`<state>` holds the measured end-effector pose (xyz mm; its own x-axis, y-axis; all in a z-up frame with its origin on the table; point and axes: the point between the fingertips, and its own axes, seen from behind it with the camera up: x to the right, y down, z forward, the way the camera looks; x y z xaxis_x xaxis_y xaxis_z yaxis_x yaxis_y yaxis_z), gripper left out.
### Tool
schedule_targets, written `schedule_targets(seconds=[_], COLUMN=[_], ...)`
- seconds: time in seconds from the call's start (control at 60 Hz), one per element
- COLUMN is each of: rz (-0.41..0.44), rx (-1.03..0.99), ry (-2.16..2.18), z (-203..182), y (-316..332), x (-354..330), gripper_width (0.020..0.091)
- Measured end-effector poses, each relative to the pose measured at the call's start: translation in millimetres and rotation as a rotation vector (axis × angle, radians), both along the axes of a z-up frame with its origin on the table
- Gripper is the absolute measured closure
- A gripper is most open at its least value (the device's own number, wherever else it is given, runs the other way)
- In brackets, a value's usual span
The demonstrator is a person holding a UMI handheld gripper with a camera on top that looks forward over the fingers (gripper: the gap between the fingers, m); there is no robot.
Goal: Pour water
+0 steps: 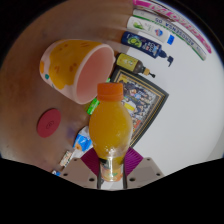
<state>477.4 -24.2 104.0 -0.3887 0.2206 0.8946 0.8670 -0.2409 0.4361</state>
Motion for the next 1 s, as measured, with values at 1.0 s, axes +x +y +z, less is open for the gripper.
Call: schedule_targets(seconds=[1.0], rz=[-0.259], rx=[-0.029], ry=[1.909], z=[-92], y=[4], x=[2], gripper_width=[0.0821])
